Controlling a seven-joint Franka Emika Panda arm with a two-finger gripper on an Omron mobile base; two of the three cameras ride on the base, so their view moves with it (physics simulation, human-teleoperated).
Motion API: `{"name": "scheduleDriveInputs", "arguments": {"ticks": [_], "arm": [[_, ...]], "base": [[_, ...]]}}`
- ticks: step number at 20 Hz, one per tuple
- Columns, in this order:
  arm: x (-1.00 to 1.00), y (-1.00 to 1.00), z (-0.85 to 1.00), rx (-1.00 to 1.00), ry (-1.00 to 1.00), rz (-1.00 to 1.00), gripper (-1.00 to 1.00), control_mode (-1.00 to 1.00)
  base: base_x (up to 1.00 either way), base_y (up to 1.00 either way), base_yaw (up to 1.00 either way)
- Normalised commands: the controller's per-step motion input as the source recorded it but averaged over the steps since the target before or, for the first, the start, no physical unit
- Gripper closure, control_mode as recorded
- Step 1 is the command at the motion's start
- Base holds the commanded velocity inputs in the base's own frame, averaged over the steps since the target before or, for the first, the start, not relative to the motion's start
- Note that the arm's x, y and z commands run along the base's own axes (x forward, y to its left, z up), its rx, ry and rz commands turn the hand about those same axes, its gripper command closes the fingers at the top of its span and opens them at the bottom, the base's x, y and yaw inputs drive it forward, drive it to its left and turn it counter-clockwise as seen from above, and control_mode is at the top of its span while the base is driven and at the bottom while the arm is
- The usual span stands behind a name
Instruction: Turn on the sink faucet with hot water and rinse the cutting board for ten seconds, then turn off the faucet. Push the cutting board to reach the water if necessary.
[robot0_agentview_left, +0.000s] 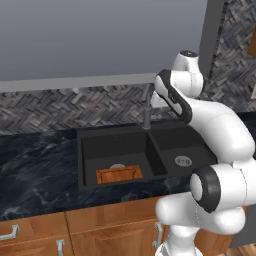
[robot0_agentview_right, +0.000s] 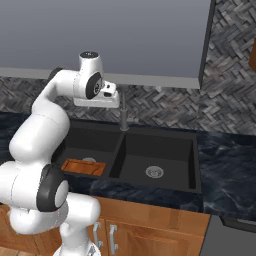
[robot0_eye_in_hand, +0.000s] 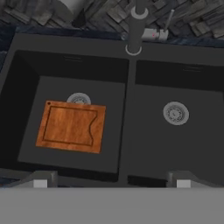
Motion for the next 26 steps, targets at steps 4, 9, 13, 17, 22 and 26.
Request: {"name": "scheduleDriveInputs", "arguments": {"ticks": [4,9,13,17,22,26], "arm": [[0.34,-0.38,0.0,0.0,0.0,0.01,-1.0,-1.0],[0.27,-0.03,0.0,0.0,0.0,0.0,-1.0,-1.0],[0.38,0.0,0.0,0.0,0.0,0.0,-1.0,-1.0],[0.35,0.0,0.0,0.0,0.0,0.0,-1.0,-1.0],[0.27,0.0,0.0,0.0,0.0,0.0,-1.0,-1.0],[0.32,0.0,0.0,0.0,0.0,0.0,-1.0,-1.0]], "base": [[0.0,0.0,0.0],[0.0,0.0,0.0],[0.0,0.0,0.0],[0.0,0.0,0.0],[0.0,0.0,0.0],[0.0,0.0,0.0]]}}
